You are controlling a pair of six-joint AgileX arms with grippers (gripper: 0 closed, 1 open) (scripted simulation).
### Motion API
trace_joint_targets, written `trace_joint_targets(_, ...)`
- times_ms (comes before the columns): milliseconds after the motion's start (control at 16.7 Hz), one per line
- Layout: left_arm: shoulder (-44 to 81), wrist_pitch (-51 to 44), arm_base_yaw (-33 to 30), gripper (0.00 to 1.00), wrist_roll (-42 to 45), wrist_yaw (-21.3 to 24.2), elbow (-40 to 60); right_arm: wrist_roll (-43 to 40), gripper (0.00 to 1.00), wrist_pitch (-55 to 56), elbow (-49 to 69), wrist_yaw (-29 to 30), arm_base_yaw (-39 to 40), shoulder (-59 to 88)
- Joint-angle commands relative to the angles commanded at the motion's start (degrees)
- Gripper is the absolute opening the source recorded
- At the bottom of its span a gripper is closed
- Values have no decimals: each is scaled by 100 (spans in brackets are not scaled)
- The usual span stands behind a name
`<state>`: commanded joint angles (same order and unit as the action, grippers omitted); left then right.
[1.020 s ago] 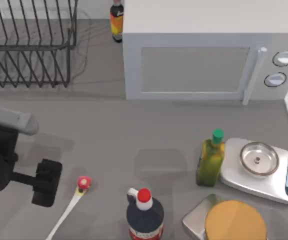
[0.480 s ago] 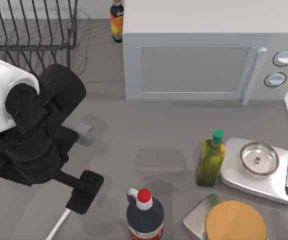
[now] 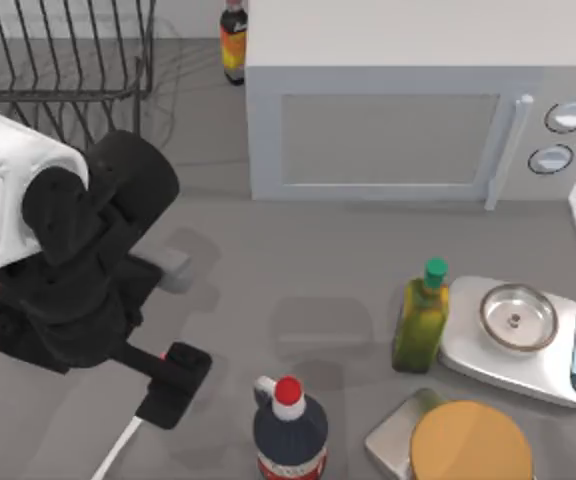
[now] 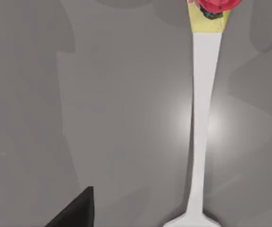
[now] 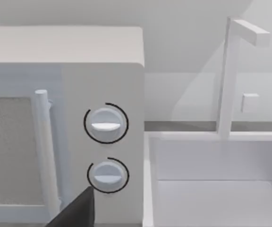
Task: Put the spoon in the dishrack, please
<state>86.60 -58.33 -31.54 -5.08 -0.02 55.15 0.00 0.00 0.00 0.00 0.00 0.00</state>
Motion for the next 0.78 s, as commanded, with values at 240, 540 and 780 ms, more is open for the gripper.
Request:
trace_joint_targets(240,410,879,-3,100,16,-1,-456,0,100,0,0,0,0,0)
trace_joint_targets(540,1068,2263,-2,100,29,0,-1158,0,100,0,0,0,0,0)
trace_joint_targets(780,1183,2461,-2,100,29,0,-1272,0,100,0,0,0,0,0)
